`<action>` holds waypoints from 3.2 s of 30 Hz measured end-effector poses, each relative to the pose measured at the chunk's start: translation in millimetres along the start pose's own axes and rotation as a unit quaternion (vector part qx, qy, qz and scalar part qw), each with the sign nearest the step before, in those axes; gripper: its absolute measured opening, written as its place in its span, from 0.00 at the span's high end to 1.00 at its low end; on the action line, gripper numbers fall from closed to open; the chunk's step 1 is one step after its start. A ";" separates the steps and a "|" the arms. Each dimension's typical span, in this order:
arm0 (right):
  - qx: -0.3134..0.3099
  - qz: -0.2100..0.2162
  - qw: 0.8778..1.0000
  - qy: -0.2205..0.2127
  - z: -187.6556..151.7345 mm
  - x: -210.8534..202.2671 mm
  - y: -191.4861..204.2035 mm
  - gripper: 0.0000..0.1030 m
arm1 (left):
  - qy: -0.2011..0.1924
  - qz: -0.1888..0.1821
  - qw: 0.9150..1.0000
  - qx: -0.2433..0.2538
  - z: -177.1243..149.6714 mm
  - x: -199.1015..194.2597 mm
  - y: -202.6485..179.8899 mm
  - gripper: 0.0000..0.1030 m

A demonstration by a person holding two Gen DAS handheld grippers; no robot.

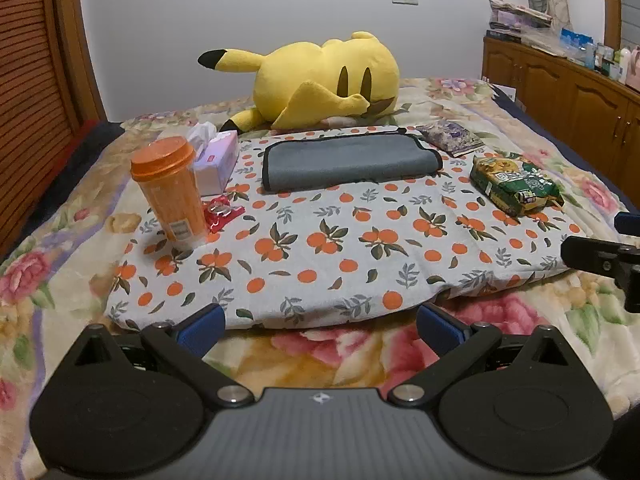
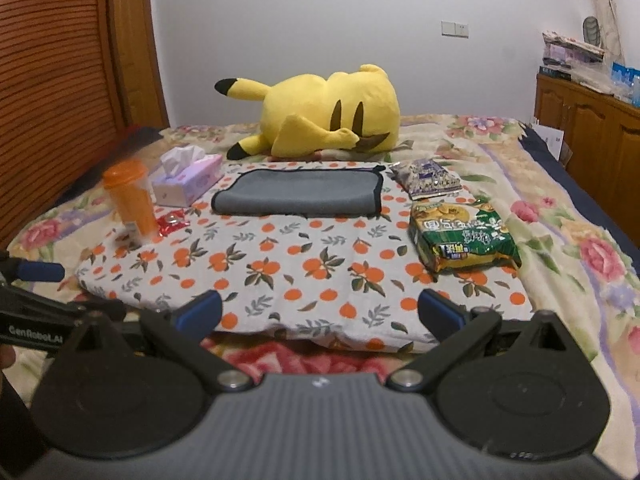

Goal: Fold towel

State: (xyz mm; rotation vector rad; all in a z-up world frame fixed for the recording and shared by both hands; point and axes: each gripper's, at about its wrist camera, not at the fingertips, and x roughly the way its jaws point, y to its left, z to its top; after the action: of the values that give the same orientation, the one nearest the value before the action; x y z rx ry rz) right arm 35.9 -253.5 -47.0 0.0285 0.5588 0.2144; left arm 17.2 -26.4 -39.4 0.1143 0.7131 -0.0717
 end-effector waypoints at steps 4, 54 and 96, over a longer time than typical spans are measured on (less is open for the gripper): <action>-0.001 -0.004 1.000 -0.001 -3.0 1.7 -0.9 0.00 | -0.007 0.005 1.000 0.006 -4.3 2.4 0.2 0.00; 0.025 -0.033 0.992 -0.118 -5.1 -31.1 -15.3 0.00 | -0.161 0.015 0.987 -0.019 -5.4 -51.2 8.8 0.00; 0.027 -0.035 0.991 -0.126 -4.2 -33.6 -17.0 0.00 | -0.166 0.018 0.986 -0.013 -7.8 -53.2 7.3 0.00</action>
State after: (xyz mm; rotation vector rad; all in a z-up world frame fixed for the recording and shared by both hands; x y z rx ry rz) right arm 9.2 -277.3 -34.5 0.0884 0.3122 0.1250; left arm -27.2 -16.7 -9.9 0.0882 0.3791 -0.0457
